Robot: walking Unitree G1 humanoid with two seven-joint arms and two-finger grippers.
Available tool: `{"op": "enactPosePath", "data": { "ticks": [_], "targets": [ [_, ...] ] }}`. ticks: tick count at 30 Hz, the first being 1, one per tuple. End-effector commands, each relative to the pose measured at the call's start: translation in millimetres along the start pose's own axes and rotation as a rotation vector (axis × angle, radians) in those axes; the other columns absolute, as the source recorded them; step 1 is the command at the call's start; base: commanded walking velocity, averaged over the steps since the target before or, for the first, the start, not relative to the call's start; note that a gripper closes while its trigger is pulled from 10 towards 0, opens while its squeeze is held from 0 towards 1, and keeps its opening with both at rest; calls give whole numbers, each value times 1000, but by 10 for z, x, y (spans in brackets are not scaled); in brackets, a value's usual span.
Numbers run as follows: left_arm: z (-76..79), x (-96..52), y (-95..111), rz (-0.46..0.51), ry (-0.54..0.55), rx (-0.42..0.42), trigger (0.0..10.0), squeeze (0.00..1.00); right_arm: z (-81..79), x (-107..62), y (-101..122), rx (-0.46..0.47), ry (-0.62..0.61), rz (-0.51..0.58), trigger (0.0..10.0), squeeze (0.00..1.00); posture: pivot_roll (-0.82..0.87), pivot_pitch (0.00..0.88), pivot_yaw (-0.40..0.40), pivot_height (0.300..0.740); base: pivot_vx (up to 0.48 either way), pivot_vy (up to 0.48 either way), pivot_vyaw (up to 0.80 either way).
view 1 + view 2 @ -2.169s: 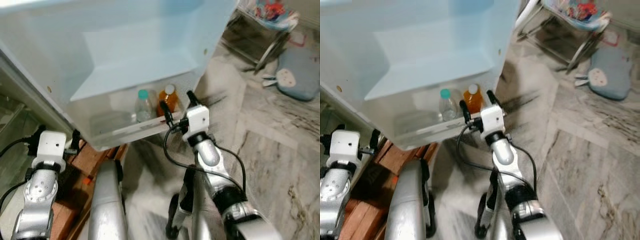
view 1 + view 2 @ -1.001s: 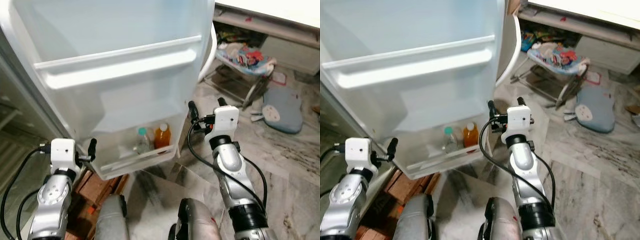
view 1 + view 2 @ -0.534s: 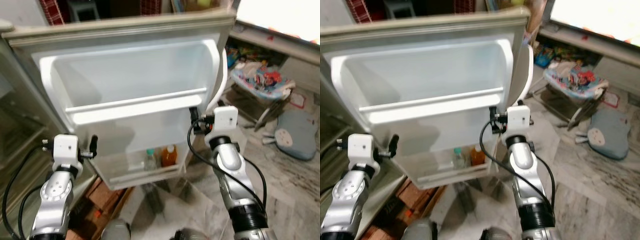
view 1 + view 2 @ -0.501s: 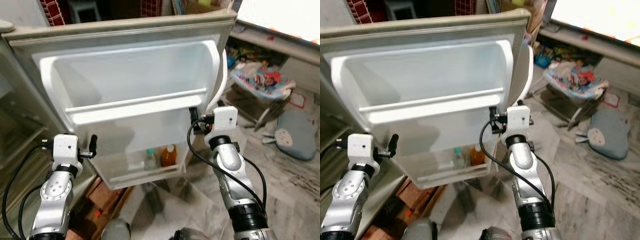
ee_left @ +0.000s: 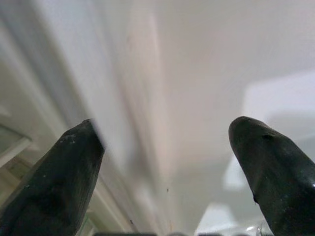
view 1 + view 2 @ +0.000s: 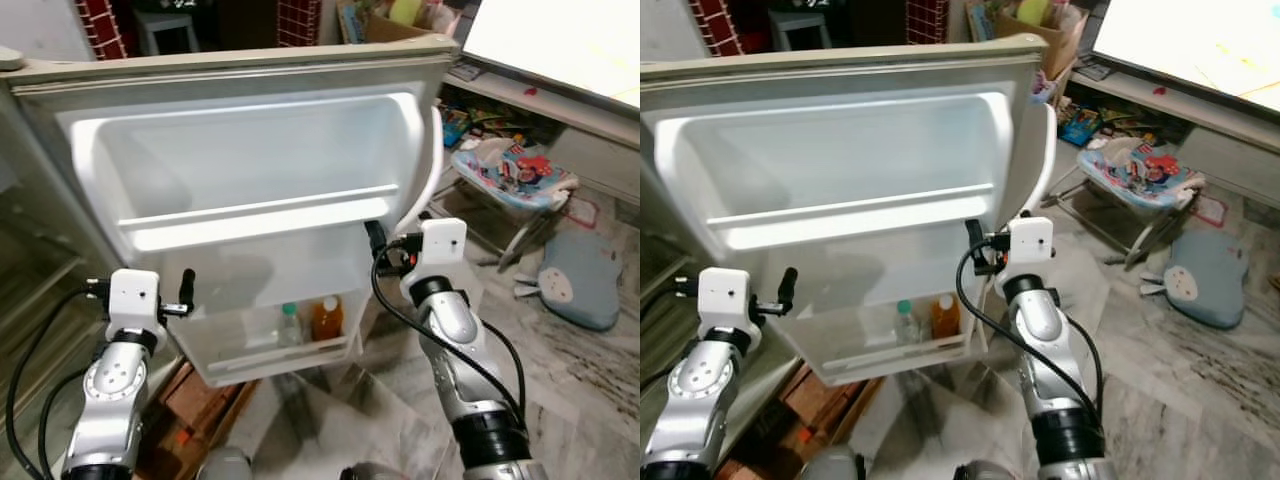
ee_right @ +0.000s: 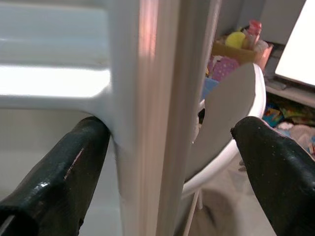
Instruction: Restocking fridge
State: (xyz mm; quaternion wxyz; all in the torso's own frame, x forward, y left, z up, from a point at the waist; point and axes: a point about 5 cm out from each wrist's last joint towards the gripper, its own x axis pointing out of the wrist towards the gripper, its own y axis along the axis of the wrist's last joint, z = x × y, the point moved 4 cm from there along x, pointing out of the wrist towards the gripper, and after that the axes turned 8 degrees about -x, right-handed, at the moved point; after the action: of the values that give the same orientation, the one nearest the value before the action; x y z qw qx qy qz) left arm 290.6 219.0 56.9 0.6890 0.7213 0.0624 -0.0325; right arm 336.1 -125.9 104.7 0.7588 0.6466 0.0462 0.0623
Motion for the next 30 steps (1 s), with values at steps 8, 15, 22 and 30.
{"op": "enactPosePath", "data": {
  "ticks": [8,15,22,30],
  "targets": [
    [-7,-1,-19,-4,-1,18,10000,0,-65,85,219,-11,20,82,10000,0,133,0,-57,740,0,-480,0],
    [-6,-9,-34,-7,0,29,10000,0,-100,74,251,-19,51,110,10000,0,138,0,-59,740,0,-480,190],
    [-5,-22,-52,-11,5,39,10000,0,-168,46,241,-21,87,118,10000,0,142,0,-62,740,0,-480,800],
    [-43,-41,-77,-15,29,56,10000,0,-89,28,150,21,54,87,10000,0,147,0,-68,740,0,-421,799]
  ]
}}
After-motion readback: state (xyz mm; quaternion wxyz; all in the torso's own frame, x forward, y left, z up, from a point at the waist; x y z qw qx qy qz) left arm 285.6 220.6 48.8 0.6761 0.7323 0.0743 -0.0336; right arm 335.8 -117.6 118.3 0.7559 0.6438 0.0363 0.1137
